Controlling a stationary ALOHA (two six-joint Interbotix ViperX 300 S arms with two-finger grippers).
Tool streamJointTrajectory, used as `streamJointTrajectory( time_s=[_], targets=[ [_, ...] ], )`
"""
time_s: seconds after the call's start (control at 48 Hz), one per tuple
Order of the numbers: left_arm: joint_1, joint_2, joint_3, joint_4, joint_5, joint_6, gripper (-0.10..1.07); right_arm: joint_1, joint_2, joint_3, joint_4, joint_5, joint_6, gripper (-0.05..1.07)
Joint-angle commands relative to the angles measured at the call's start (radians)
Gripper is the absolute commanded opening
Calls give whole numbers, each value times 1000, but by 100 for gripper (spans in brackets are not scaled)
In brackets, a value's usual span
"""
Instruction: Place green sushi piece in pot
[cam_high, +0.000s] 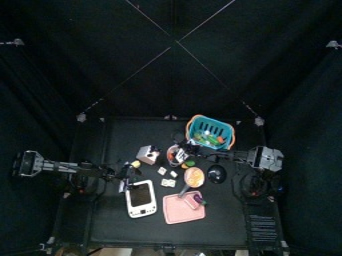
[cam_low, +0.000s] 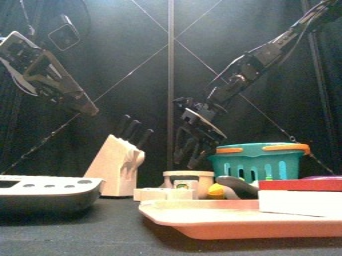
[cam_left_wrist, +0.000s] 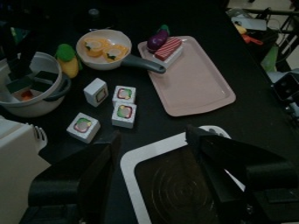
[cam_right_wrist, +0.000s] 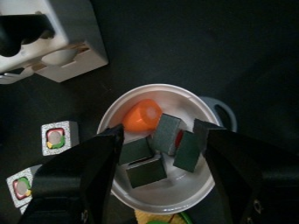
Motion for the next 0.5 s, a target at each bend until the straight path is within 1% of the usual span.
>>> streamJointTrajectory(
  time_s=[0.0, 0.354, 0.479],
  targets=[
    [3, -2, -9, -8, -8, 3, 94, 2, -17, -23, -2, -3, -2, 95],
    [3, -2, -6, -8, -5, 2, 94, 11, -28, -26, 0, -3, 0, 95],
    [5, -2, -6, -8, -5, 2, 94, 25, -55, -31, 5, 3, 2, 95]
  ],
)
